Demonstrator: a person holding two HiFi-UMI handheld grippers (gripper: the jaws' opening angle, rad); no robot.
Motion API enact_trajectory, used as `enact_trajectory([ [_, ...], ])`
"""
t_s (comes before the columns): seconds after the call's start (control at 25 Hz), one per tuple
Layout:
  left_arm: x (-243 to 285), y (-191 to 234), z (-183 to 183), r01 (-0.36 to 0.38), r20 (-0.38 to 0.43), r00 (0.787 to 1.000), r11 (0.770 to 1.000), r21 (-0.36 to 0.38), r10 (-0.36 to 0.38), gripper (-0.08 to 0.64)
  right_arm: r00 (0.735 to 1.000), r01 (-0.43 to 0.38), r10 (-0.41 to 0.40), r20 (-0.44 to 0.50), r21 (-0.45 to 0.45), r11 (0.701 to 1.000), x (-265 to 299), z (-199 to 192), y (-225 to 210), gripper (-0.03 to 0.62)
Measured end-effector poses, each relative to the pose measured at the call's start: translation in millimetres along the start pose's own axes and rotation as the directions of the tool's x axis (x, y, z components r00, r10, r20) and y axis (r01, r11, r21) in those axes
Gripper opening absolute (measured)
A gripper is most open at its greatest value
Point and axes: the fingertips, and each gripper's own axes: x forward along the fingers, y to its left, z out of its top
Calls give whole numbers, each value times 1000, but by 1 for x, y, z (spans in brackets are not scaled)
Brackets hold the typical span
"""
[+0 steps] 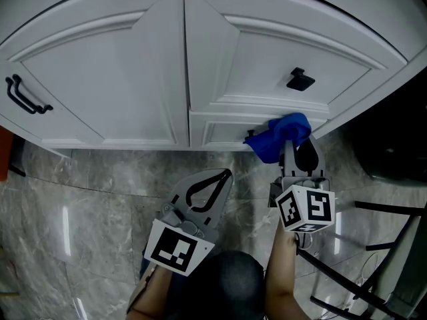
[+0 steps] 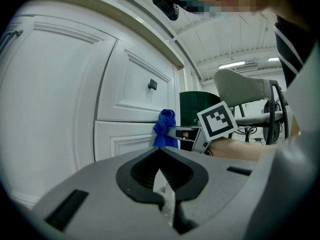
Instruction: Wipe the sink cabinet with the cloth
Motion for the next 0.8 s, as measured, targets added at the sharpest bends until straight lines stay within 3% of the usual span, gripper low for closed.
enact_trajectory([
  [0.8, 4, -2, -5, 2, -32, 999, 1000, 9, -2, 5, 990, 139, -139, 7, 46, 989, -12, -5, -61, 121],
])
